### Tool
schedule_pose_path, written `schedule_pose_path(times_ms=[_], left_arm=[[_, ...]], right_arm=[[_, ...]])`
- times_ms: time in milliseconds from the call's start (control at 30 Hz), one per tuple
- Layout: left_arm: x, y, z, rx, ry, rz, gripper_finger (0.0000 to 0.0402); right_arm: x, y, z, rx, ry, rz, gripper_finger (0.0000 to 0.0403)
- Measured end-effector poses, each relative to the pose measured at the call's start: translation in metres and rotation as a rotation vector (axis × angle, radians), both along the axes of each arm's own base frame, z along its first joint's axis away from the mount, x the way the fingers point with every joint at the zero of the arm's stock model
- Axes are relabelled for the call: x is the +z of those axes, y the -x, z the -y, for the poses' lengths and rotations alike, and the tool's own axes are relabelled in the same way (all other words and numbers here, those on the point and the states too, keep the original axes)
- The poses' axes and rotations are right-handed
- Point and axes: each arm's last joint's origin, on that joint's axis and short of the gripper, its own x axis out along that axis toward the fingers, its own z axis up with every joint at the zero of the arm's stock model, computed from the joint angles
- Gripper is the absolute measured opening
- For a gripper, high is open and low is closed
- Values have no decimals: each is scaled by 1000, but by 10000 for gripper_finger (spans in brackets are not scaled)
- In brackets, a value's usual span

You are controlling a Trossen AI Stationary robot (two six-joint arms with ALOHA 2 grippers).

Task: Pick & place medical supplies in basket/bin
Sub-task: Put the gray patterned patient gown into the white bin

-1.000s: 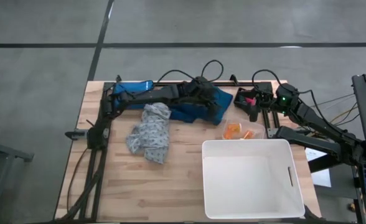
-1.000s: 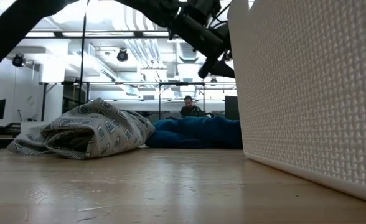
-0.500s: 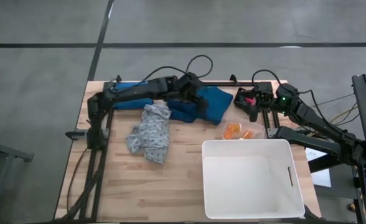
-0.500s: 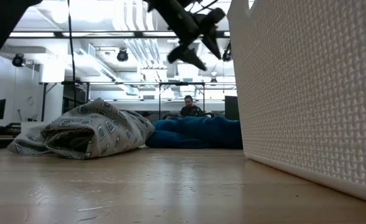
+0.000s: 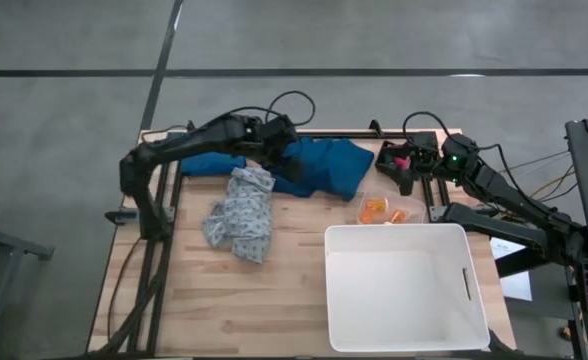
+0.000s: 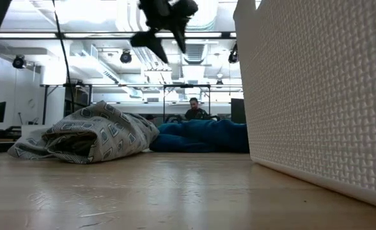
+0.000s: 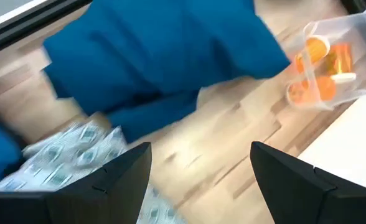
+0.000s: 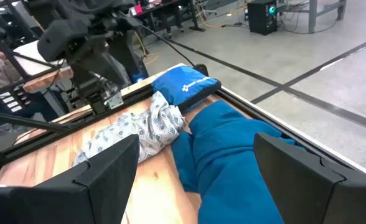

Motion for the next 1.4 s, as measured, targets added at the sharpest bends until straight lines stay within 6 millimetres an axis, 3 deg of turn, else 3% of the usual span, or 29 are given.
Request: schedule_pose_path(times_ms=[333, 633, 733, 1200, 1400], left_arm=[[35, 54, 15, 94, 56, -65, 278], [40, 79, 22, 297, 137, -165, 279], [40, 82, 23, 370, 167, -153, 280], [40, 83, 23, 383, 177, -148, 280], [40, 80, 22, 259, 127, -149, 281]], right_arm=[[0, 0, 0, 0, 0, 0, 311], [0, 0, 0, 0, 0, 0, 311], [0, 0, 0, 0, 0, 0, 311], [0, 0, 0, 0, 0, 0, 311], [0, 0, 0, 0, 0, 0, 311]])
